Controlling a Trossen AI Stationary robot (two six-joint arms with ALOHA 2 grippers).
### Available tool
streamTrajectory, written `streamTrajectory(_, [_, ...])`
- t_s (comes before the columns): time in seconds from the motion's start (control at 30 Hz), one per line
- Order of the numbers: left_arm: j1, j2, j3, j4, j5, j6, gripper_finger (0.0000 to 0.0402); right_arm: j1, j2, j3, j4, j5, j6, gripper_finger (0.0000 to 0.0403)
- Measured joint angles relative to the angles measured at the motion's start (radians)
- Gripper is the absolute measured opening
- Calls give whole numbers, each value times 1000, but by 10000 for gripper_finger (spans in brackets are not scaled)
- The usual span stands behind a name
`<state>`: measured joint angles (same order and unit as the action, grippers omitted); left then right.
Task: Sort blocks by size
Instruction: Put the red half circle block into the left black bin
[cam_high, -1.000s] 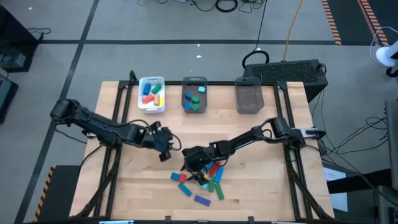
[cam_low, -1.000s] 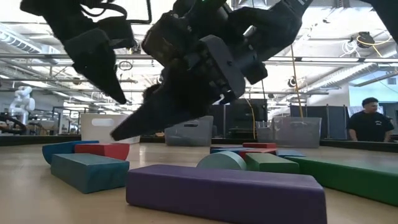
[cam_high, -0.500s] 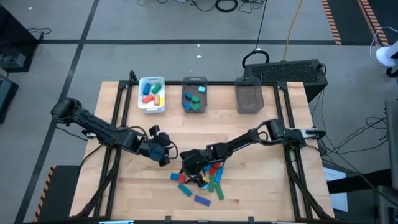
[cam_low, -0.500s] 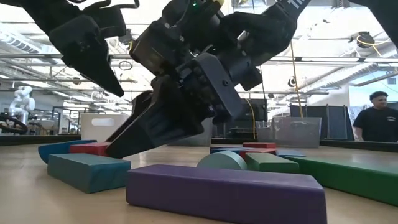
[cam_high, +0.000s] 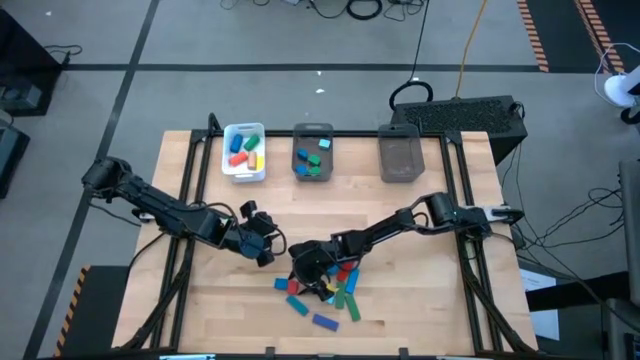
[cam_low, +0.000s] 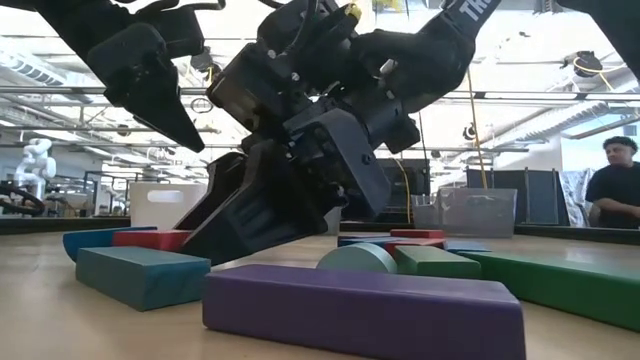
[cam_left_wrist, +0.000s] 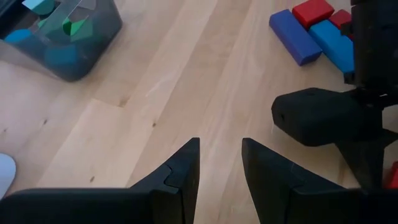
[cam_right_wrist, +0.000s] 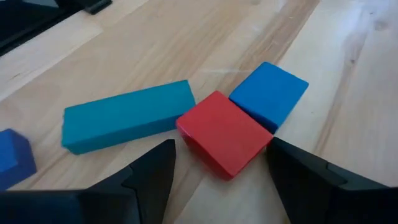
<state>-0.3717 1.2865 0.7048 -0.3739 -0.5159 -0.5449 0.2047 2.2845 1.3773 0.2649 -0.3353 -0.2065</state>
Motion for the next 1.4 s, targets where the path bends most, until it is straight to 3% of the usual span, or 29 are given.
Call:
streamTrajectory(0.17, [0, 0, 0, 0, 0, 0, 123, -2, 0, 0, -28, -100, 2, 240])
streamTrajectory(1.07, [0, 0, 0, 3, -13, 0, 123, -2, -1, 55, -89, -90, -102, 237])
streamTrajectory(1.2, [0, 0, 0, 3, -13, 0, 123, -2, -1, 55, -91, -90, -95, 209])
streamTrajectory(1.4, [0, 0, 0, 3, -13, 0, 123, -2, -1, 55, -93, -90, -90, 134])
